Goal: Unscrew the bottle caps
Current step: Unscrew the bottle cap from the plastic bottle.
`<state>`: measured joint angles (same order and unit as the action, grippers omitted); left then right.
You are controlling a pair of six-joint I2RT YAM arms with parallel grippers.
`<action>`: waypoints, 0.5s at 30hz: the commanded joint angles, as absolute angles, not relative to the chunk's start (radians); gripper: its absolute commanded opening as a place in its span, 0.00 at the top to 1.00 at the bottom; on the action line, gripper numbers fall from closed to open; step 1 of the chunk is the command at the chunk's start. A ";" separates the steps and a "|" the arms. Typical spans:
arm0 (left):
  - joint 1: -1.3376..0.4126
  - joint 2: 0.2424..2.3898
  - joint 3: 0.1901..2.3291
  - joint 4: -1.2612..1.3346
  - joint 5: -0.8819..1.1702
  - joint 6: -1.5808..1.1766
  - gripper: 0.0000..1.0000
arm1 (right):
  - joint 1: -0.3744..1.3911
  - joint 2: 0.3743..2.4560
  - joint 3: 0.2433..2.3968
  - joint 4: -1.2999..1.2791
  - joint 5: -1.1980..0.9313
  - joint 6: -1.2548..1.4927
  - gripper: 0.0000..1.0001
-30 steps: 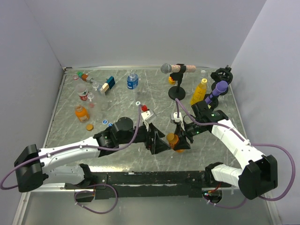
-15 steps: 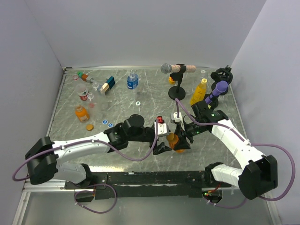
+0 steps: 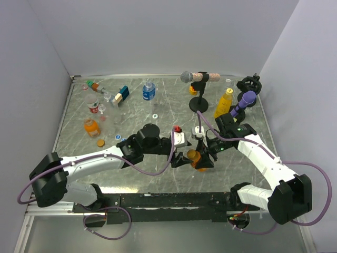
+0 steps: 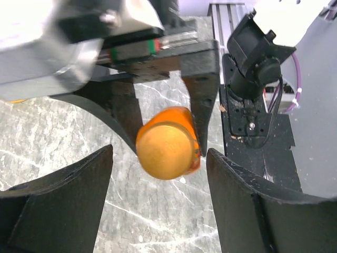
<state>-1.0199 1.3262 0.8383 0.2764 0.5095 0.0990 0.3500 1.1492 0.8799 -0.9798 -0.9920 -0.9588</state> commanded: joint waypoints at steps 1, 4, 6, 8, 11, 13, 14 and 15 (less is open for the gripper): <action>-1.008 1.322 0.861 0.339 0.554 0.066 0.25 | 0.351 1.149 0.897 -0.959 -1.026 -0.983 0.92; -1.008 1.331 0.870 0.337 0.561 0.057 0.26 | 0.353 1.149 0.897 -0.957 -1.025 -0.983 0.92; -1.008 1.342 0.874 0.336 0.566 0.051 0.28 | 0.353 1.150 0.897 -0.959 -1.026 -0.983 0.92; -1.008 1.347 0.874 0.334 0.568 0.048 0.30 | 0.353 1.150 0.897 -0.959 -1.025 -0.983 0.92; -1.008 1.350 0.876 0.341 0.574 0.041 0.32 | 0.353 1.152 0.897 -0.957 -1.025 -0.983 0.92; -1.008 1.353 0.877 0.342 0.572 0.038 0.32 | 0.353 1.151 0.897 -0.959 -1.026 -0.983 0.92; -1.008 1.353 0.879 0.342 0.575 0.037 0.33 | 0.353 1.152 0.897 -0.959 -1.025 -0.983 0.92; -1.008 1.354 0.879 0.347 0.572 0.032 0.33 | 0.353 1.151 0.897 -0.959 -1.025 -0.983 0.92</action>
